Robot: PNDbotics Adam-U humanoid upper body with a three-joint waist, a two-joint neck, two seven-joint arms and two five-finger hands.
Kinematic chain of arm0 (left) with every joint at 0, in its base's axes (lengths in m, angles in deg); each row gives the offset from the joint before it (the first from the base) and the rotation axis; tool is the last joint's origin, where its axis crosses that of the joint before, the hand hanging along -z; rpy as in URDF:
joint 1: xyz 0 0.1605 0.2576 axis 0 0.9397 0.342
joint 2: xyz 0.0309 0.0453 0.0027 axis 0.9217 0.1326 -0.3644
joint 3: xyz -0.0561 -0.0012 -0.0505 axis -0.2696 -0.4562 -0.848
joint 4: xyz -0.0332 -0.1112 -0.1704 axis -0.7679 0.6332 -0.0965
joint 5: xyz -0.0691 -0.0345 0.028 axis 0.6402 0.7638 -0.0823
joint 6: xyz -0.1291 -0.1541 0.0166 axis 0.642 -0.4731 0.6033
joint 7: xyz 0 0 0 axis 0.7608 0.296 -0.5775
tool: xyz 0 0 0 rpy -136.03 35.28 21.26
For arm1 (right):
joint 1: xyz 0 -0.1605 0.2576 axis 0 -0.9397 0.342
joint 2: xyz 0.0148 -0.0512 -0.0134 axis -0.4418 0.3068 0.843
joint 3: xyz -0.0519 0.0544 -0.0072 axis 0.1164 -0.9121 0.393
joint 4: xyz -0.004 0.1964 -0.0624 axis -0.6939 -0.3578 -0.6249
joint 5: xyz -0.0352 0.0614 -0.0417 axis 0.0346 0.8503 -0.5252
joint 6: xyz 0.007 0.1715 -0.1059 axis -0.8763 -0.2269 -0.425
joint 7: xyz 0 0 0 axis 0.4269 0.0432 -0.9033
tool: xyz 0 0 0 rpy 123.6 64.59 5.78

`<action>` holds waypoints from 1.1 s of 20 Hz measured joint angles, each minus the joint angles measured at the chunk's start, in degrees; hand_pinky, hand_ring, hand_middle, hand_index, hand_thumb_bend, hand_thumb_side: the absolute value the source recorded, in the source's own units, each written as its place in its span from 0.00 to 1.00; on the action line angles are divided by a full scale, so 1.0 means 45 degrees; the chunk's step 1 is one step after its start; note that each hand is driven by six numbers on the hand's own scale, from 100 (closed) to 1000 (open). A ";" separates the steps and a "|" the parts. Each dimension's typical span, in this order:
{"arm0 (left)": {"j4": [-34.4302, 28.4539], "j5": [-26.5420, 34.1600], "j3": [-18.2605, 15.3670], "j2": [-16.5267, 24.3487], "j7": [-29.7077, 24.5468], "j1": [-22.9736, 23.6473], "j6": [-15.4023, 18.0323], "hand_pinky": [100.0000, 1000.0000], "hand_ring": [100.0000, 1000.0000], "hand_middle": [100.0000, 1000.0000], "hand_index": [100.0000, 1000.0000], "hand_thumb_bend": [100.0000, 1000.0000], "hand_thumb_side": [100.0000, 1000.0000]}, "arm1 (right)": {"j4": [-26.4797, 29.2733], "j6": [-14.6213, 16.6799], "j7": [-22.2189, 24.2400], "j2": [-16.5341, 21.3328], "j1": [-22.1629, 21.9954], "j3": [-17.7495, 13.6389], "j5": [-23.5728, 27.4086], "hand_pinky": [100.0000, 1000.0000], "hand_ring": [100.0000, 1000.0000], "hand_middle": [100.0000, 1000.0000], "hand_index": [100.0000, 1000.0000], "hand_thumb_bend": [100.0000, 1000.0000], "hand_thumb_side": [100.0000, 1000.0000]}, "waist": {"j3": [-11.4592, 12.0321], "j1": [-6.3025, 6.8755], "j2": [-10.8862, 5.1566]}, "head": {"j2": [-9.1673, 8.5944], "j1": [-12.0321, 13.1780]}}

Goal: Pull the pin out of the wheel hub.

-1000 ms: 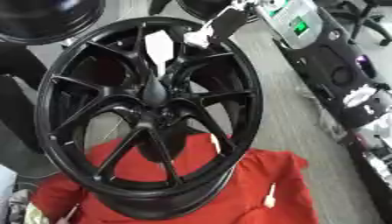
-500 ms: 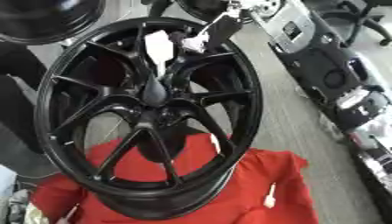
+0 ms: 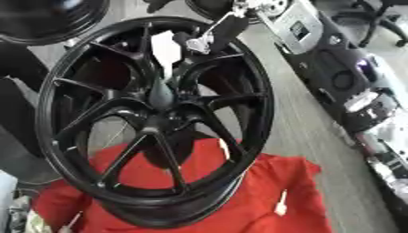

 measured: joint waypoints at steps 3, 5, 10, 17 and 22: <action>0.0000 -0.0001 0.0000 0.0000 0.0000 0.0000 0.0000 0.67 0.68 0.58 0.64 0.00 0.72 | -0.0001 -0.0005 0.0006 0.0000 -0.0001 0.0001 0.0004 1.00 0.95 0.89 0.98 0.00 0.21 | 0.0005 0.0000 0.0019 | 0.0000 -0.0013; 0.0000 -0.0001 0.0000 0.0000 0.0000 0.0000 0.0000 0.67 0.68 0.58 0.64 0.00 0.72 | -0.0022 0.0006 -0.0005 0.0000 -0.0002 0.0003 -0.0005 1.00 0.95 0.89 0.98 0.00 0.22 | 0.0009 0.0000 0.0023 | 0.0000 -0.0045; 0.0001 -0.0001 0.0001 0.0000 0.0000 -0.0002 0.0000 0.67 0.68 0.58 0.64 0.00 0.73 | -0.0191 0.0076 -0.0075 -0.0009 -0.0003 0.0005 -0.0153 1.00 0.95 0.88 0.98 0.00 0.23 | 0.0059 0.0000 0.0081 | 0.0000 -0.0092; 0.0001 -0.0001 0.0001 0.0000 0.0000 -0.0011 -0.0001 0.67 0.68 0.58 0.64 0.00 0.73 | -0.0554 0.0284 -0.0283 -0.0093 0.0005 0.0012 -0.0489 1.00 0.94 0.88 0.98 0.00 0.27 | 0.0207 -0.0015 0.0149 | 0.0000 -0.0201; 0.0001 -0.0007 0.0001 0.0000 -0.0005 -0.0015 -0.0006 0.68 0.68 0.58 0.64 0.00 0.73 | -0.0759 0.0387 -0.0380 -0.0114 0.0005 0.0105 -0.0603 1.00 0.93 0.87 0.99 0.00 0.19 | 0.0261 -0.0069 0.0177 | 0.0000 -0.0217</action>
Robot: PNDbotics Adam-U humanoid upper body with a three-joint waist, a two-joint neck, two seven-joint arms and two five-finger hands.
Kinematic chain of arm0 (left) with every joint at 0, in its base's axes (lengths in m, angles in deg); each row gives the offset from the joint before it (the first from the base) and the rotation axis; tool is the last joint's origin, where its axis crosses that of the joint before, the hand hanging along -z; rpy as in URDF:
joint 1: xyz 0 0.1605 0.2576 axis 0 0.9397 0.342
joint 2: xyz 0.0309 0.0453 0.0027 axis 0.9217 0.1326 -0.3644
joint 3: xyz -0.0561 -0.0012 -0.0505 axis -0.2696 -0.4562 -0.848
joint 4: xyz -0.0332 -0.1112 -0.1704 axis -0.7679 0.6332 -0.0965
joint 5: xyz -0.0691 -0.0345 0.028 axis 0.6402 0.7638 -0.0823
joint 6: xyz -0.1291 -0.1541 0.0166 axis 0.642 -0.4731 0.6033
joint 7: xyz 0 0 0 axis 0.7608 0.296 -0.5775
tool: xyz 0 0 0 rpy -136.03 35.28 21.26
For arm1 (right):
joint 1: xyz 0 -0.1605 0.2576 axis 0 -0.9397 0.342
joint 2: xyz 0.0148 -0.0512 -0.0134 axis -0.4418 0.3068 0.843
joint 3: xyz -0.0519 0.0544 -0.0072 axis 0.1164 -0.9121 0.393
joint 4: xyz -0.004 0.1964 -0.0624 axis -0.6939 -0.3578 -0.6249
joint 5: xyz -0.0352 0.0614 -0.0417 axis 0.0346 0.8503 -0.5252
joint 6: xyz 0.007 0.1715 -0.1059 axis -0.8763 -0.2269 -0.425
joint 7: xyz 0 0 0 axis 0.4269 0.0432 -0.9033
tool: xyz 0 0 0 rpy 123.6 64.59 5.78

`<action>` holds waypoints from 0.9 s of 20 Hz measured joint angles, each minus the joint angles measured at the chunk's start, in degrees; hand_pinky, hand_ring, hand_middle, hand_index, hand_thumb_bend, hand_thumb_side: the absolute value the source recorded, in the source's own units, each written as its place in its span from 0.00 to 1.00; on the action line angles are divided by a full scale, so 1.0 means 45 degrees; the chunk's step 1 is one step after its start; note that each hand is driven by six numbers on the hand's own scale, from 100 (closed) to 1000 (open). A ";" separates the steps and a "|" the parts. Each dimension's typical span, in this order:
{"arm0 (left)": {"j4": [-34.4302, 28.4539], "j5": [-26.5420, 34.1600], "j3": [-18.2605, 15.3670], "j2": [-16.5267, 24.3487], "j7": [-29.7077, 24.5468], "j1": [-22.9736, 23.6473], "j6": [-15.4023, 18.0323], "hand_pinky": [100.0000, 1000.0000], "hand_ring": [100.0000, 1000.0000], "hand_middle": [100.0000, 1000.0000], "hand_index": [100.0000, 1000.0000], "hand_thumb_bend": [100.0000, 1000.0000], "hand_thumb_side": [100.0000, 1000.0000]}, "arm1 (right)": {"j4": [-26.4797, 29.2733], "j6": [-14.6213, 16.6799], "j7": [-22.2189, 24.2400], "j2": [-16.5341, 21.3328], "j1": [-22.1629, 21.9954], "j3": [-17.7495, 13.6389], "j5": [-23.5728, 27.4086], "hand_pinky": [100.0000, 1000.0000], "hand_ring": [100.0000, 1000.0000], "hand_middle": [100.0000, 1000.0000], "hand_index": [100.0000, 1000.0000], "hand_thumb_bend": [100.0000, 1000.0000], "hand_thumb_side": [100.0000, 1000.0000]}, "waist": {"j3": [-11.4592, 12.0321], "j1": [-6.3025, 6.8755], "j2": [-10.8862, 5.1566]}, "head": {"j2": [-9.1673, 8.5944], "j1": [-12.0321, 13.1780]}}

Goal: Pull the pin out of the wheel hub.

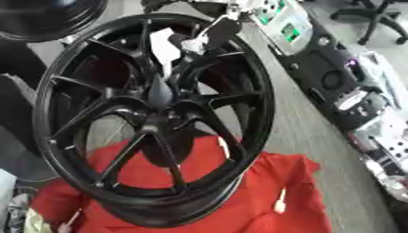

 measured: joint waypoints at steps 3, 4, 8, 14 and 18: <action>0.0000 -0.0021 0.0000 0.0000 -0.0003 0.0000 -0.0003 0.68 0.68 0.58 0.64 0.00 0.73 | -0.0059 0.0013 -0.0013 0.0000 0.0000 0.0078 -0.0021 1.00 0.93 0.87 0.99 0.00 0.15 | 0.0010 -0.0009 0.0005 | 0.0000 0.0000; 0.0000 -0.0032 0.0000 0.0000 -0.0004 0.0000 -0.0004 0.68 0.68 0.58 0.64 0.00 0.73 | -0.0094 0.0014 -0.0013 0.0000 0.0000 0.0107 -0.0041 1.00 0.93 0.87 0.99 0.00 0.16 | 0.0018 -0.0010 0.0005 | 0.0000 0.0000; 0.0000 -0.0043 0.0000 0.0000 -0.0023 -0.0001 -0.0023 0.68 0.68 0.58 0.64 0.00 0.73 | -0.0174 0.0010 -0.0009 0.0000 -0.0004 0.0189 -0.0102 1.00 0.92 0.86 0.98 0.00 0.18 | 0.0053 -0.0018 0.0017 | 0.0000 -0.0002; 0.0000 -0.0043 0.0001 0.0000 -0.0048 -0.0002 -0.0047 0.68 0.68 0.58 0.64 0.00 0.73 | -0.0207 -0.0013 0.0014 0.0003 -0.0072 0.0219 -0.0102 1.00 0.91 0.85 0.98 0.00 0.20 | 0.0062 -0.0039 0.0028 | 0.0000 -0.0022; 0.0000 -0.0043 0.0001 0.0000 -0.0049 -0.0002 -0.0048 0.68 0.68 0.58 0.64 0.00 0.73 | -0.0208 -0.0011 0.0013 0.0005 -0.0113 0.0219 -0.0218 1.00 0.91 0.84 0.98 0.00 0.22 | 0.0071 -0.0053 0.0052 | 0.0000 -0.0052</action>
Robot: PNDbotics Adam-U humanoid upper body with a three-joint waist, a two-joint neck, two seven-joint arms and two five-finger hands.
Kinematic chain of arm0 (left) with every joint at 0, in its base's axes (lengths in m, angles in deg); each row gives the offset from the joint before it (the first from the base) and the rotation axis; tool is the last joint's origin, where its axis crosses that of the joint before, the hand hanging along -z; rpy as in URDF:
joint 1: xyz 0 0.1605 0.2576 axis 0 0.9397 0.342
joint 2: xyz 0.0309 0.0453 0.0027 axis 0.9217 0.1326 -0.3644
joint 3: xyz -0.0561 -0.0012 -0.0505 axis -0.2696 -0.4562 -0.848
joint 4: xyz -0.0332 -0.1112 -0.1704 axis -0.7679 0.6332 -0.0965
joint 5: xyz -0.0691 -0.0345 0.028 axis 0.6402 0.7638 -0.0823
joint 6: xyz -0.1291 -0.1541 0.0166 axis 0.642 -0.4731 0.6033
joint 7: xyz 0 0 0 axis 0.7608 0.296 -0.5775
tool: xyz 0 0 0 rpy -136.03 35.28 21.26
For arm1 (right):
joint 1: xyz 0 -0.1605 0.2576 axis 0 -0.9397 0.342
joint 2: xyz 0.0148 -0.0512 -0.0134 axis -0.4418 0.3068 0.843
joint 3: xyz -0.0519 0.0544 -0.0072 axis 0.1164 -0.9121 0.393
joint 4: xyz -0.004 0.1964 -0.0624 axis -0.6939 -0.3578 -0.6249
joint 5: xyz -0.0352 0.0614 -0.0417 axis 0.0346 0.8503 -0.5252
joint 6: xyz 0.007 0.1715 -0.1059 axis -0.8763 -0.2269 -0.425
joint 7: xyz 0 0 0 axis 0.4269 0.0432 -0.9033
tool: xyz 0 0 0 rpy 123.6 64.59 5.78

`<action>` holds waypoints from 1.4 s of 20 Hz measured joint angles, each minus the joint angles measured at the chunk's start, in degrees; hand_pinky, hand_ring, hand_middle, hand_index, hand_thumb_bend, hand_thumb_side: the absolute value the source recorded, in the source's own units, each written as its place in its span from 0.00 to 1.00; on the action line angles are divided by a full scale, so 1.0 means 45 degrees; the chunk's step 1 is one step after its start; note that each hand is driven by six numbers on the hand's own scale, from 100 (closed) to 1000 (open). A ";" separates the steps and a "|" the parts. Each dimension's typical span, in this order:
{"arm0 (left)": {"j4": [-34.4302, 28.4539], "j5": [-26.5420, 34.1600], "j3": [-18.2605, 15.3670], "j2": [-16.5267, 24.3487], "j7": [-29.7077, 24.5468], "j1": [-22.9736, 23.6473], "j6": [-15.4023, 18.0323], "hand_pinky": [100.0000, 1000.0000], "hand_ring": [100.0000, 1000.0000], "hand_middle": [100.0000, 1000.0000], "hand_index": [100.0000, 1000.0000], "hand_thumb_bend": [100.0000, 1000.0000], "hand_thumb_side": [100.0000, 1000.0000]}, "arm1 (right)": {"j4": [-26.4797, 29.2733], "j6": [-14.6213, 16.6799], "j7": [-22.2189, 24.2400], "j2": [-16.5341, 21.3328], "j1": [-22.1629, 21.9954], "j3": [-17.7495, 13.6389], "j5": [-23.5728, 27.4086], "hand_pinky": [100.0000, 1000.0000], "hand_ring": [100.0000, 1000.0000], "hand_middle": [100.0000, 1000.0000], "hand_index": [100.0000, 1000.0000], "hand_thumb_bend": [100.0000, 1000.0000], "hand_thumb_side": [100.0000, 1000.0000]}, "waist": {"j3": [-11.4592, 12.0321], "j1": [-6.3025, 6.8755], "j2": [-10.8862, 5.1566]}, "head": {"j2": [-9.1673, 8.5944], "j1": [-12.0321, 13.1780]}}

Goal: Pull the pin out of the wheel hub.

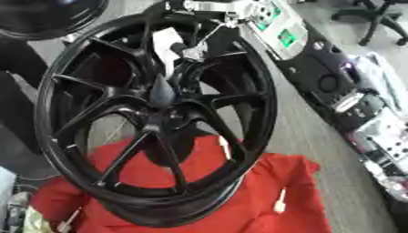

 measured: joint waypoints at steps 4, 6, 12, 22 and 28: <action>0.0000 0.0000 0.0001 0.0000 -0.0005 0.0000 -0.0004 0.68 0.68 0.58 0.64 0.00 0.73 | -0.0035 0.0037 -0.0037 0.0004 -0.0007 -0.0003 -0.0171 1.00 0.89 0.82 0.97 0.01 0.23 | 0.0000 -0.0013 0.0026 | 0.0000 -0.0001; 0.0000 0.0000 0.0002 0.0000 -0.0006 0.0000 -0.0004 0.68 0.68 0.58 0.64 0.00 0.73 | -0.0048 0.0072 -0.0072 0.0005 -0.0011 -0.0003 -0.0273 1.00 0.88 0.81 0.97 0.01 0.23 | 0.0000 -0.0017 0.0031 | 0.0000 -0.0004; 0.0000 0.0000 0.0004 0.0000 -0.0010 0.0000 -0.0008 0.68 0.68 0.58 0.64 0.00 0.73 | -0.0168 0.0150 -0.0150 0.0008 -0.0013 -0.0003 -0.0446 1.00 0.87 0.80 0.96 0.00 0.22 | 0.0000 -0.0020 0.0048 | 0.0000 -0.0055; 0.0000 0.0000 0.0006 0.0000 -0.0049 0.0000 -0.0041 0.68 0.68 0.58 0.64 0.00 0.73 | -0.0276 0.0164 -0.0163 0.0027 -0.0013 -0.0010 -0.0552 0.99 0.86 0.79 0.95 0.00 0.23 | 0.0027 -0.0024 0.0113 | 0.0000 -0.0135; 0.0000 0.0000 0.0007 0.0000 -0.0064 -0.0001 -0.0044 0.68 0.68 0.58 0.64 0.00 0.73 | -0.0320 0.0272 -0.0272 0.0108 -0.0043 -0.0003 -0.0774 0.99 0.85 0.77 0.93 0.01 0.24 | 0.0030 -0.0030 0.0177 | 0.0000 -0.0171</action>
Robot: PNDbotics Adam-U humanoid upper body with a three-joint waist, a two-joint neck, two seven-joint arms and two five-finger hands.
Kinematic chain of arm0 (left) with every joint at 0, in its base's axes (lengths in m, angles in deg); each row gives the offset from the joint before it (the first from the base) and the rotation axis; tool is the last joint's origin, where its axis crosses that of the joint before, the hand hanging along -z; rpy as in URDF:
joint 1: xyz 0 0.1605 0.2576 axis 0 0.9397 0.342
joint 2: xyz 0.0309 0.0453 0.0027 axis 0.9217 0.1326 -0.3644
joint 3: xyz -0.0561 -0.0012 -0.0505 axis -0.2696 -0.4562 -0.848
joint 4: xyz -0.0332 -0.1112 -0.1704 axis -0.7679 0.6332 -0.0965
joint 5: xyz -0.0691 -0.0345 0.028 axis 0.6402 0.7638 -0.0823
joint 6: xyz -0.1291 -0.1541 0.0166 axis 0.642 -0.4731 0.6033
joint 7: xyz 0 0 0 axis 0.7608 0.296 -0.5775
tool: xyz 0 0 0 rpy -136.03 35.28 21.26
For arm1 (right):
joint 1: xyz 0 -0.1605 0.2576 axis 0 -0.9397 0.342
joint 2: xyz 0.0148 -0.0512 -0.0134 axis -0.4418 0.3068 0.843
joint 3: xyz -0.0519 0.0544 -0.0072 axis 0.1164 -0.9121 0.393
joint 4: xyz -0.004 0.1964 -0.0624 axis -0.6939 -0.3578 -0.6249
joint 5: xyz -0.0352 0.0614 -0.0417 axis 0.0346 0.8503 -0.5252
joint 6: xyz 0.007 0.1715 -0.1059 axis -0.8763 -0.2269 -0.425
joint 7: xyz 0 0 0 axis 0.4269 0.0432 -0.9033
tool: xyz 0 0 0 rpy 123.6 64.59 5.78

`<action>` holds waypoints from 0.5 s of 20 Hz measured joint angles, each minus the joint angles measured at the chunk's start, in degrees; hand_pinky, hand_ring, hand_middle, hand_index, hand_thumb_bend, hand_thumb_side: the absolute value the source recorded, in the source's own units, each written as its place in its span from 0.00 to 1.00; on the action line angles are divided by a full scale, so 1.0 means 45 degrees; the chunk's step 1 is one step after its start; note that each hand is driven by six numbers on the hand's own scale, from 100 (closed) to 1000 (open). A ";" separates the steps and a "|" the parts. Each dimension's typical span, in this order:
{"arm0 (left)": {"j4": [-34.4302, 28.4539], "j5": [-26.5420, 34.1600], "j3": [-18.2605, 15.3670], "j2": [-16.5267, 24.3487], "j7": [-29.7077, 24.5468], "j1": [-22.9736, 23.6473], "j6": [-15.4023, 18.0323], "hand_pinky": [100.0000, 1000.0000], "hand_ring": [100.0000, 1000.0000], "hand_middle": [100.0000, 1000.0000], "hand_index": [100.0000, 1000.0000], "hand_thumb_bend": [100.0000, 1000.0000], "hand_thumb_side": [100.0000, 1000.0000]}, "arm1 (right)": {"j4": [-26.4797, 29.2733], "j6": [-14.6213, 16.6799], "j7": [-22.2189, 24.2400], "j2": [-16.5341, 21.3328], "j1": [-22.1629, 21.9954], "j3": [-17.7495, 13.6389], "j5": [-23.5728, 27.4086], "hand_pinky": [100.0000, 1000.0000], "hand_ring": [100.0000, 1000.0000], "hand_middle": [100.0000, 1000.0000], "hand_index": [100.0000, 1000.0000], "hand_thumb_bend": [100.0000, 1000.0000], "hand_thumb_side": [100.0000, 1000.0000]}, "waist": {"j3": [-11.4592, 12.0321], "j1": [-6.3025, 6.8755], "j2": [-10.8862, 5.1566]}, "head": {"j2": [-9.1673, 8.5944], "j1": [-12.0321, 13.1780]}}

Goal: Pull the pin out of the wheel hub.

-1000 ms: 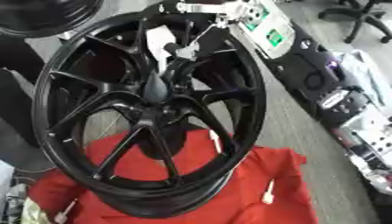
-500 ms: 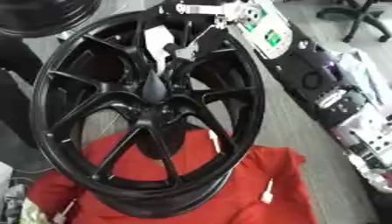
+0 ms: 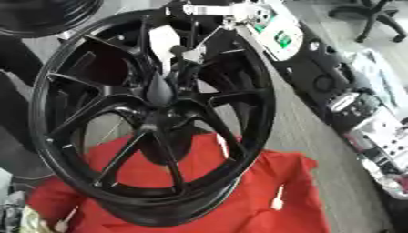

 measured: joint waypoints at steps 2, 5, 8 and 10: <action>0.0000 0.0000 0.0000 0.0000 -0.0004 -0.0001 0.0004 0.68 0.68 0.58 0.64 0.00 0.73 | -0.0041 0.0039 -0.0039 0.0002 -0.0035 0.0004 -0.0075 0.98 0.85 0.76 0.93 0.00 0.23 | 0.0004 -0.0001 0.0009 | 0.0000 -0.0008; 0.0000 0.0000 0.0000 0.0000 -0.0007 -0.0007 0.0007 0.68 0.68 0.57 0.64 0.00 0.73 | -0.0111 0.0092 -0.0092 0.0003 -0.0037 0.0010 -0.0168 0.98 0.84 0.75 0.92 0.00 0.22 | 0.0047 -0.0005 0.0012 | 0.0000 -0.0019; 0.0000 0.0000 0.0002 0.0000 -0.0008 -0.0008 0.0005 0.68 0.68 0.57 0.64 0.00 0.74 | -0.0151 0.0099 -0.0099 0.0003 -0.0039 0.0010 -0.0208 0.97 0.83 0.74 0.92 0.00 0.20 | 0.0056 -0.0007 0.0021 | 0.0000 -0.0055; 0.0000 0.0000 0.0007 0.0000 -0.0013 -0.0008 0.0001 0.68 0.68 0.57 0.64 0.00 0.74 | -0.0194 0.0098 -0.0098 0.0003 -0.0058 0.0010 -0.0213 0.97 0.83 0.74 0.92 0.00 0.19 | 0.0062 -0.0010 0.0028 | 0.0000 -0.0067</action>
